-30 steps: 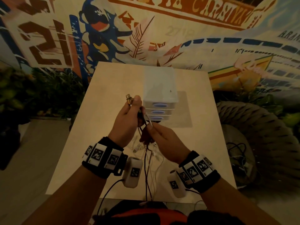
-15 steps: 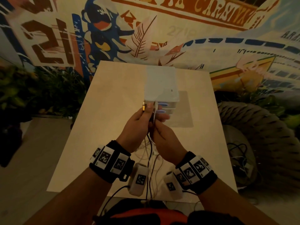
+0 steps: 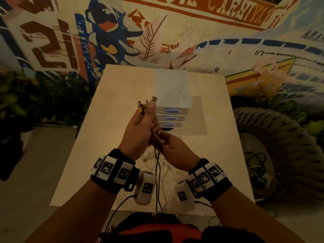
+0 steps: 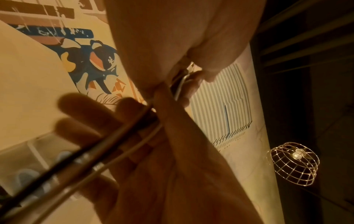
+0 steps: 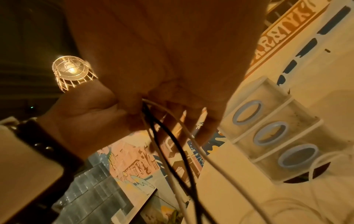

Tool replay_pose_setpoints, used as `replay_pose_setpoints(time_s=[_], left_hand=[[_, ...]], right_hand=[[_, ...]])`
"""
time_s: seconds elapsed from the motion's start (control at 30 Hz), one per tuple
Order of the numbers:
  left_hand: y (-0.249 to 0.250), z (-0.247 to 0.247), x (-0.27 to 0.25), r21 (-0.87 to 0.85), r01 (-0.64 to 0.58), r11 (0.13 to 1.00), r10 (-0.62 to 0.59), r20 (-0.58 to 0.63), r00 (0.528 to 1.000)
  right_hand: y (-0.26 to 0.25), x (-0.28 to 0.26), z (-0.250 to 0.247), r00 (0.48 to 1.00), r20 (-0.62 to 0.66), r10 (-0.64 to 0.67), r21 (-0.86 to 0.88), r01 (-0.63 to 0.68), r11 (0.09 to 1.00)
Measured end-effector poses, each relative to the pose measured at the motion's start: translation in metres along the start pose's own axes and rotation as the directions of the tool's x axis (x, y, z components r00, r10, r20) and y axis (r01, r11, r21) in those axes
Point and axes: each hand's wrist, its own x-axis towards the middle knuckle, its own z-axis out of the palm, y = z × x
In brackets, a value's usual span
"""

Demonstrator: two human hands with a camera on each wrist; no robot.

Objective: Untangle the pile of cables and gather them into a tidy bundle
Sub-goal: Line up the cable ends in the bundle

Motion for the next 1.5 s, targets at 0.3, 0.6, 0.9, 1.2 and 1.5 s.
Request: replay_pose_setpoints(time_s=[0.3, 0.6, 0.9, 1.2, 1.5], left_hand=[[0.003, -0.016, -0.007, 0.075, 0.123, 0.990, -0.134, 0.177, 0.975], [0.000, -0.021, -0.018, 0.336, 0.080, 0.938, -0.181, 0.283, 0.942], [0.008, -0.013, -0.029, 0.473, 0.036, 0.880, -0.197, 0.297, 0.934], [0.010, -0.019, -0.028, 0.558, 0.094, 0.824, -0.225, 0.172, 0.959], [0.002, -0.019, -0.029, 0.581, 0.159, 0.798, -0.269, 0.107, 0.957]], right_hand=[[-0.003, -0.012, 0.015, 0.998, 0.059, 0.025, 0.114, -0.032, 0.993], [-0.007, -0.015, -0.041, 0.988, -0.154, -0.010, 0.136, 0.031, 0.990], [-0.076, 0.011, -0.020, 0.911, -0.044, -0.410, -0.279, 0.383, 0.880], [-0.067, 0.018, -0.023, 0.853, 0.017, -0.522, -0.380, 0.488, 0.785], [-0.062, 0.013, -0.023, 0.800, 0.098, -0.592, -0.353, 0.584, 0.730]])
